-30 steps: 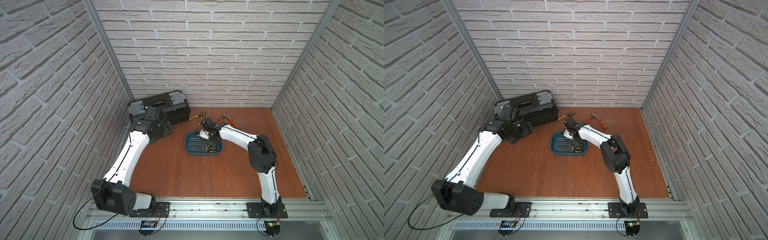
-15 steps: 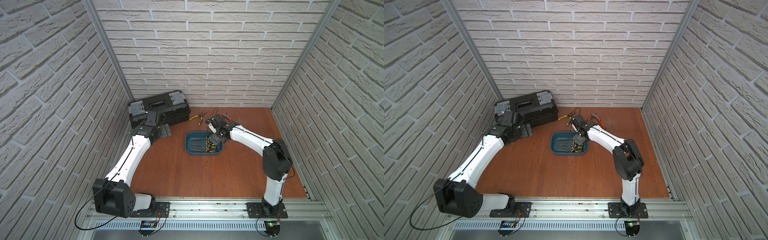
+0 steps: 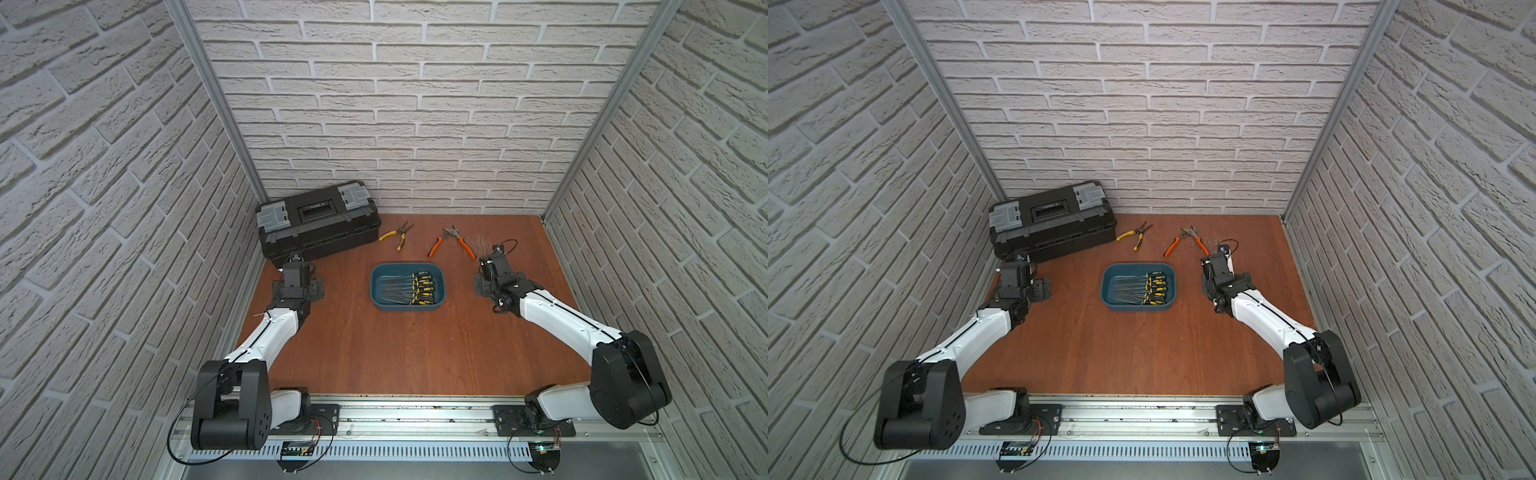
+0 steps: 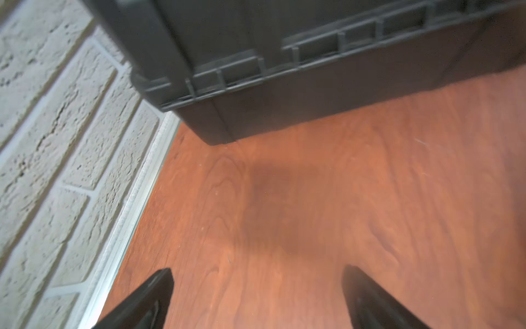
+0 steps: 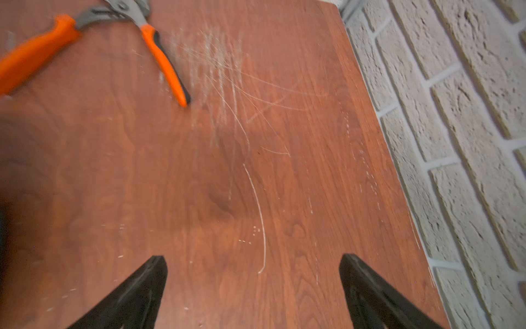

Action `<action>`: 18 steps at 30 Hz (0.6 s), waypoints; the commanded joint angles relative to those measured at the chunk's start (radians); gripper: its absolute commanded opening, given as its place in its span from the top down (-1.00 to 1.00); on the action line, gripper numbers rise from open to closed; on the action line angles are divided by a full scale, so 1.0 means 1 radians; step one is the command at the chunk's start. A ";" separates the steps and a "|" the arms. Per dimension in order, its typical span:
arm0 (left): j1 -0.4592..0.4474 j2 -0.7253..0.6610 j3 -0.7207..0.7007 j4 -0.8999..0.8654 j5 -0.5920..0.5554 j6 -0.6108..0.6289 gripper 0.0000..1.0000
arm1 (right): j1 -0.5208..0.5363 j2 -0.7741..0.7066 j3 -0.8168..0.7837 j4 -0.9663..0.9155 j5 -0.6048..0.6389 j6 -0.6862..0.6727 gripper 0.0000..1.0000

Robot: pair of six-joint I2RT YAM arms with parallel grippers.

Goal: Put the file tool into the storage box
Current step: Reset both arms

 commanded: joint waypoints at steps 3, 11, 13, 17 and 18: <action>0.063 0.077 -0.094 0.415 0.036 0.041 -0.97 | -0.086 0.038 -0.016 0.253 0.033 -0.067 -0.98; 0.079 0.237 -0.138 0.646 0.100 0.079 -0.96 | -0.115 0.098 -0.131 0.586 -0.030 -0.282 -0.98; 0.074 0.248 -0.158 0.692 0.138 0.100 -0.97 | -0.132 0.089 -0.200 0.707 -0.073 -0.302 -0.98; 0.073 0.294 -0.243 0.875 0.182 0.118 -0.97 | -0.192 0.099 -0.327 0.928 -0.166 -0.274 -0.98; 0.072 0.294 -0.227 0.843 0.198 0.124 -0.97 | -0.206 0.099 -0.329 0.929 -0.185 -0.265 -0.98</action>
